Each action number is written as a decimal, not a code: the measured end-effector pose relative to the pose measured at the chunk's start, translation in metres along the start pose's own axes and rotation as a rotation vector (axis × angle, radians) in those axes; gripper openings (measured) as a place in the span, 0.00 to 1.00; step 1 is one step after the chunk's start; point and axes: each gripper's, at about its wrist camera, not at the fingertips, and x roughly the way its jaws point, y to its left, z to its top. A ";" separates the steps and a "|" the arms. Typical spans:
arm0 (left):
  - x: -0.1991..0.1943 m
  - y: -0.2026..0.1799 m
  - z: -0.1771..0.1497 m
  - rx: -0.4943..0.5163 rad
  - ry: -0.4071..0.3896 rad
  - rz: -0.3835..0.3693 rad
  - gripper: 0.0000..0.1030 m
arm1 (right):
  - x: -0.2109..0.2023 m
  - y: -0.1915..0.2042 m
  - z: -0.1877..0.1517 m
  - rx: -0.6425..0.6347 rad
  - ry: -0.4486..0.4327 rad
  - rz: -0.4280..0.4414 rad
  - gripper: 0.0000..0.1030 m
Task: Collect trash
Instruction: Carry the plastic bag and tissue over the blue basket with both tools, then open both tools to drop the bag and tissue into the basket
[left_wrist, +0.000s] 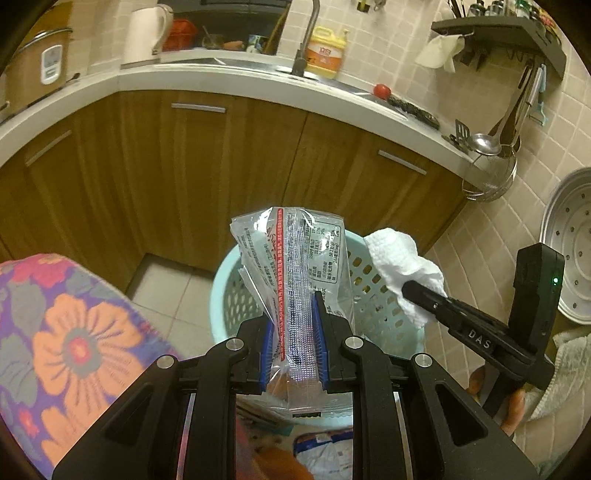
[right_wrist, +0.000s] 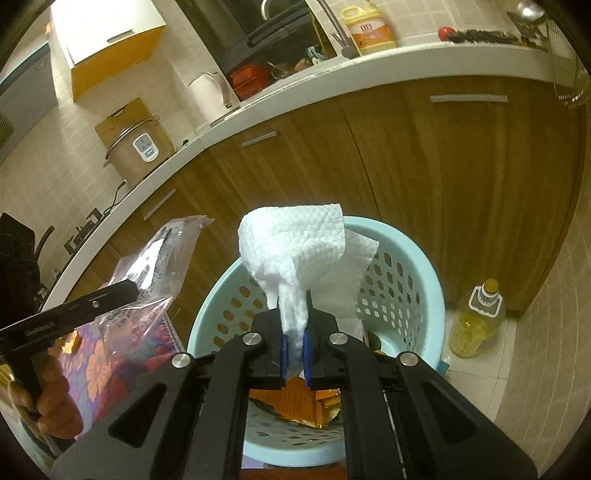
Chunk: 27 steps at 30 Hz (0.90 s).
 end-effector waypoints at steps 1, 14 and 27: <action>0.004 0.000 0.001 0.002 0.006 0.000 0.17 | 0.003 -0.003 0.000 0.009 0.009 0.007 0.04; 0.034 0.000 0.002 0.017 0.051 -0.001 0.29 | 0.038 0.002 -0.005 -0.059 0.076 -0.117 0.05; 0.018 -0.005 0.005 0.016 0.015 -0.019 0.63 | 0.017 0.002 -0.003 -0.045 0.042 -0.146 0.62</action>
